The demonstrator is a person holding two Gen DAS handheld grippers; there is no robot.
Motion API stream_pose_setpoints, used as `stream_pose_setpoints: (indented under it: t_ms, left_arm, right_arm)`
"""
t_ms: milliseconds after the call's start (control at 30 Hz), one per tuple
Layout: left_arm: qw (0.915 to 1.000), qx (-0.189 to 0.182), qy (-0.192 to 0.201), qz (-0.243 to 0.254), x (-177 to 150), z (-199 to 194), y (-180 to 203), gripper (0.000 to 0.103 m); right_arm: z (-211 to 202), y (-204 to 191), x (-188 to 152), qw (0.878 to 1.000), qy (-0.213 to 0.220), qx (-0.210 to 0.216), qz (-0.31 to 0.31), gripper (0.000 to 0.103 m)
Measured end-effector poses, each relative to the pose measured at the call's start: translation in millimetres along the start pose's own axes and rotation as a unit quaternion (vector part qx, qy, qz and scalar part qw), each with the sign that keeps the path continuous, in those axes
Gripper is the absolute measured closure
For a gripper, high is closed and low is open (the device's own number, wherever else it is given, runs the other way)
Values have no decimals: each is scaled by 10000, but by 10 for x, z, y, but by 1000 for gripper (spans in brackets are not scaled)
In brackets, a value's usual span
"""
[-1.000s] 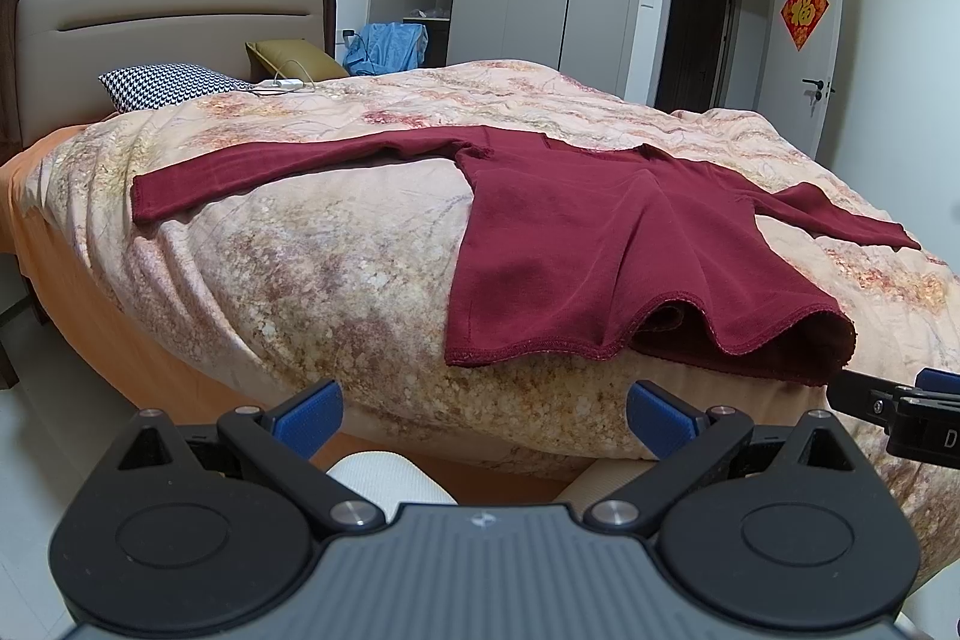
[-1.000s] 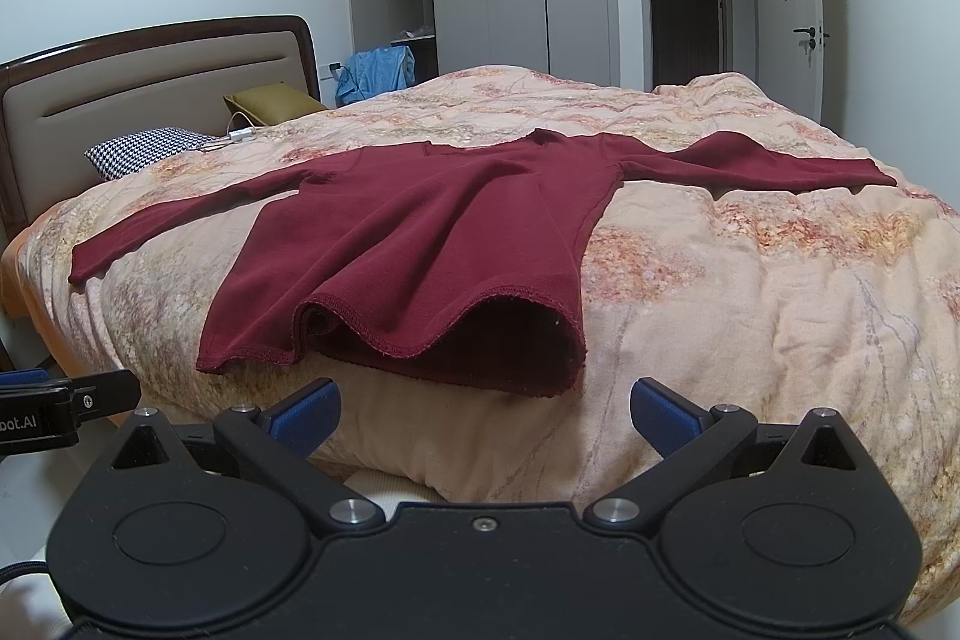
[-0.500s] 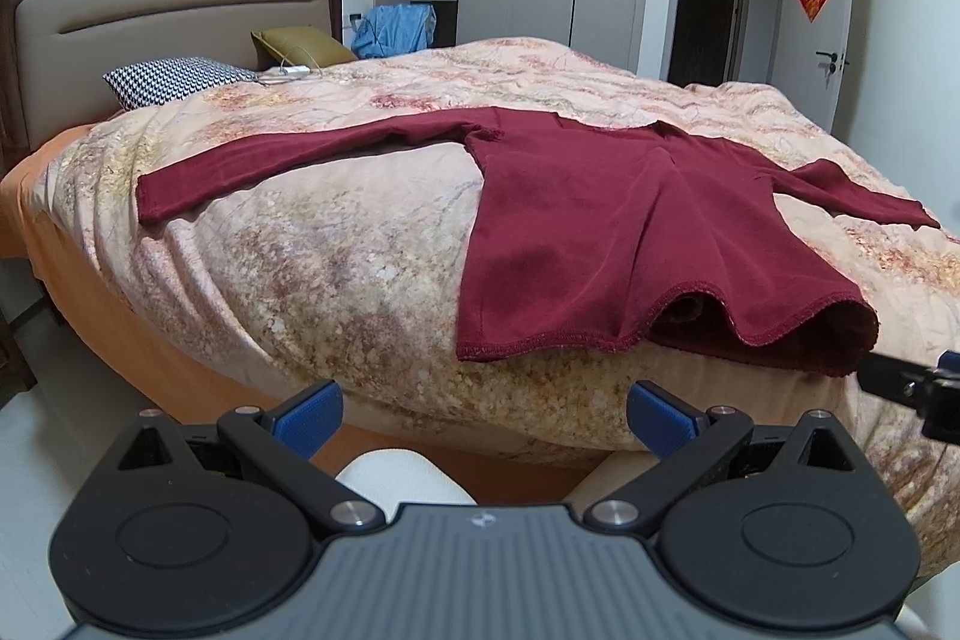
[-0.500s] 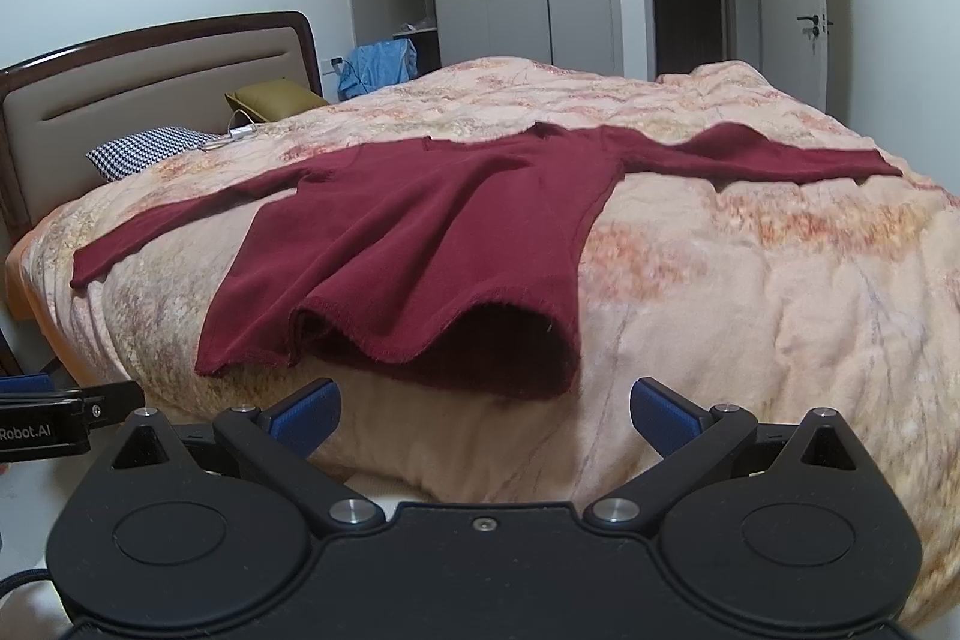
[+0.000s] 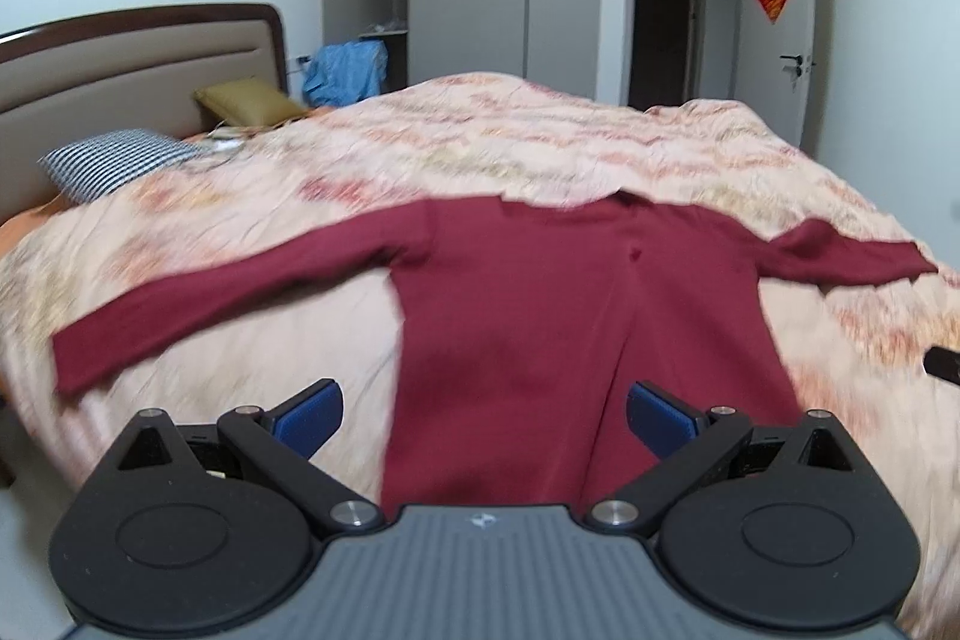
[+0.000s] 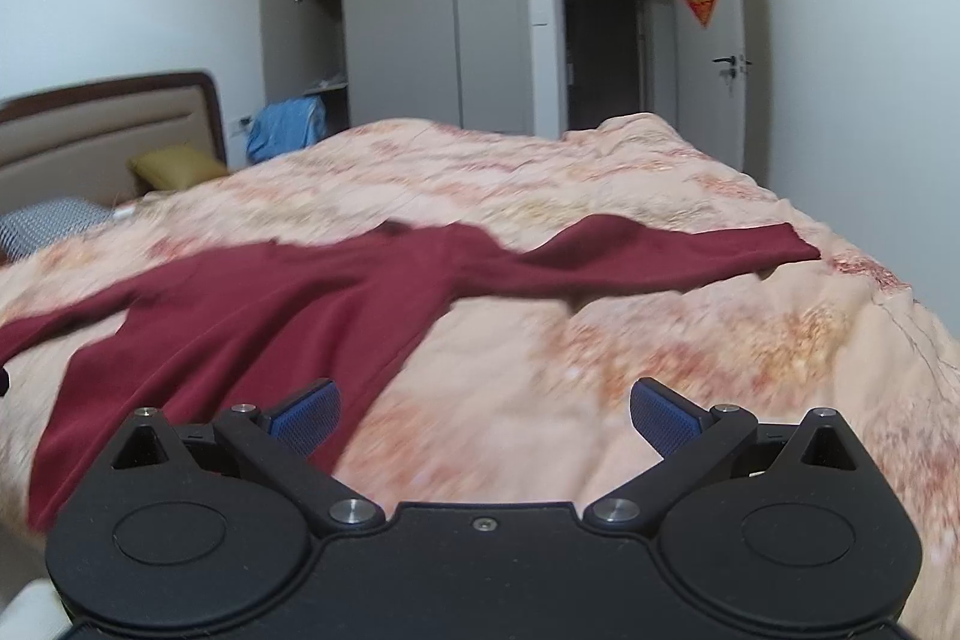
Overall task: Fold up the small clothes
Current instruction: 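Move the right tool to a sweater sleeve cuff and close on it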
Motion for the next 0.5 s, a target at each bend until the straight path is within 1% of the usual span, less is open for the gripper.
stream_pose_setpoints:
  t_ms: [67,200,300,367,500]
  left_arm:
    - [9999,-65,75,56,179,205,151,0]
    - [9994,-185,92,274,458,721,496,0]
    - [9985,-386,124,376,640,1103,788,0]
    - [9974,-538,155,444,723,1327,1000,0]
    - [9949,-809,148,577,737,1754,1412,0]
  right_arm:
    - [113,169,46,9999,161,-11,-52,0]
    - [438,579,119,9990,250,-336,-151,0]
    - [701,913,249,9980,274,-562,-67,0]
    - [872,1157,354,9976,300,-596,194,0]
    - [1208,1618,542,9945,335,-411,901,0]
Point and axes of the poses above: each gripper's, at about its wrist camera, not at the fingertips, and z roughly the way its jaws point, y to its right, x to its top, the point moved 10 cm from there along z, roughly the way its jaws point, and after that the axes turned 1 degree about x, right-handed, at the moved point
